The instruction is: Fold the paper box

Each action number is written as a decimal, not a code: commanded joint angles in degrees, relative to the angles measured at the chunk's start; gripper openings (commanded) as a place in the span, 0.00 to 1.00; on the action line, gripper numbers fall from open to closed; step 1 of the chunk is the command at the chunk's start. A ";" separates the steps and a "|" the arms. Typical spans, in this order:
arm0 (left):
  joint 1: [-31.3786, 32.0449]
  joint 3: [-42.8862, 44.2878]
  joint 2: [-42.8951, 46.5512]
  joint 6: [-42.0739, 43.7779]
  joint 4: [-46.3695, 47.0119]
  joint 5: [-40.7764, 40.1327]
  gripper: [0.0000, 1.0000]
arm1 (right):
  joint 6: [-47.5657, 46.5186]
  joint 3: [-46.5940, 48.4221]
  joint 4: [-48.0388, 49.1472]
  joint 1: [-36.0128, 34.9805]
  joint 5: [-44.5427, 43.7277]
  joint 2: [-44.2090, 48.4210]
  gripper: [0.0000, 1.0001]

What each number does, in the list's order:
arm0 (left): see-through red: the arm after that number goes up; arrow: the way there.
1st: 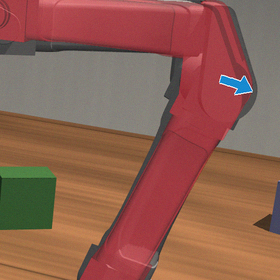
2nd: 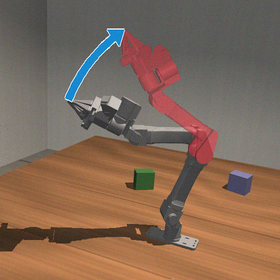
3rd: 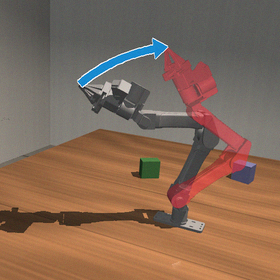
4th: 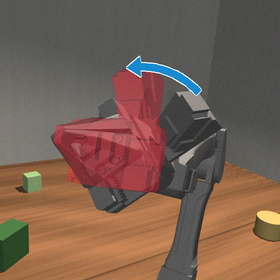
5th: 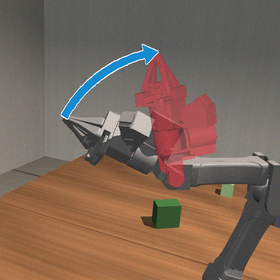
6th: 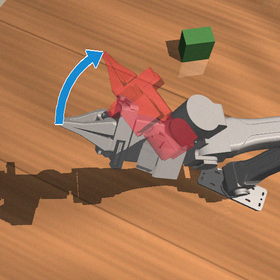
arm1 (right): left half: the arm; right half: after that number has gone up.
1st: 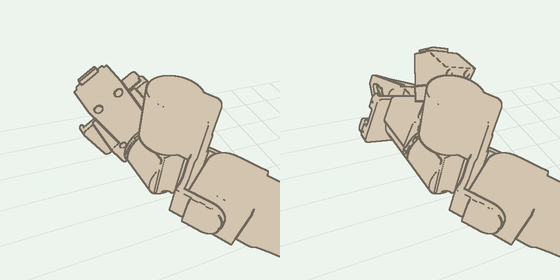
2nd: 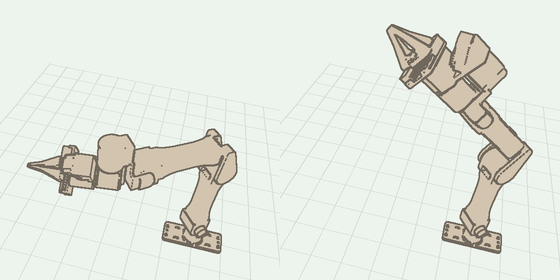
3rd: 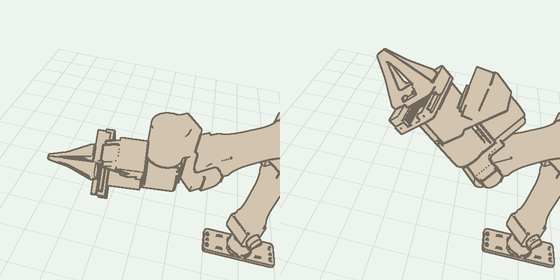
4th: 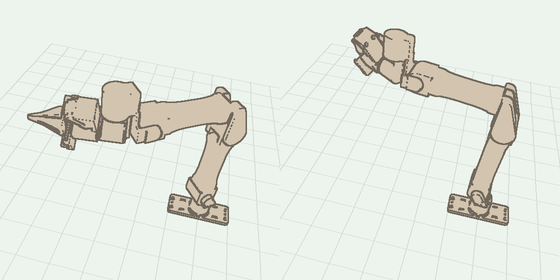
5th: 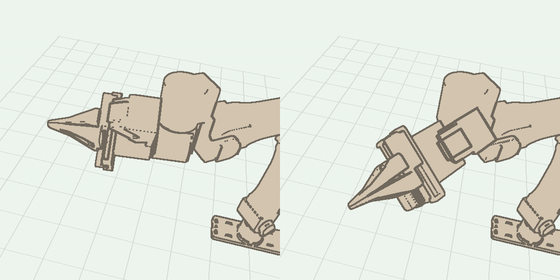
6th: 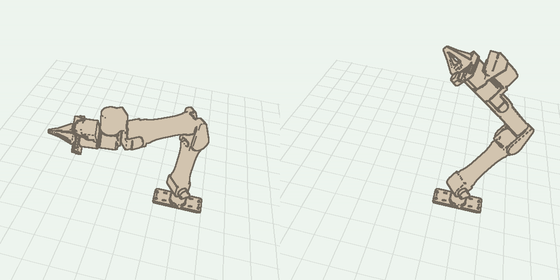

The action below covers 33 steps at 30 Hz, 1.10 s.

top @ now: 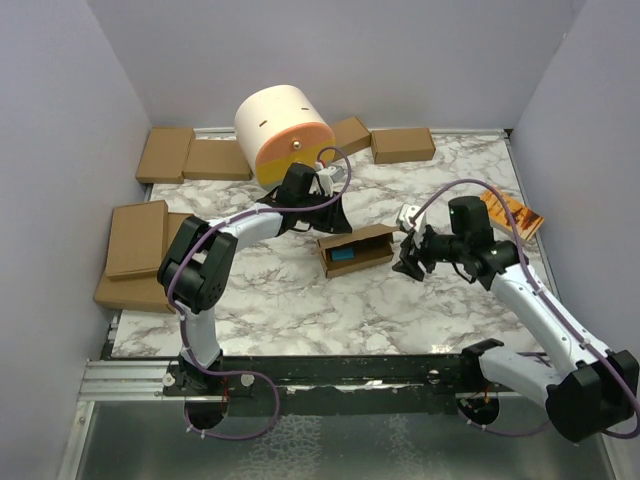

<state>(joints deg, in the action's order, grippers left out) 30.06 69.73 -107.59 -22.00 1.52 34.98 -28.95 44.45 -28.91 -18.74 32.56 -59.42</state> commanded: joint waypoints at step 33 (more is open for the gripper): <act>1.41 -10.57 4.79 -2.02 5.35 -1.88 0.26 | -6.85 16.18 -5.70 -2.44 12.71 -37.77 0.10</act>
<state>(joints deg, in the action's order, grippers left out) 30.48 61.98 -105.36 -23.18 7.29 34.13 -35.83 61.91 -37.91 -20.69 48.73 -95.70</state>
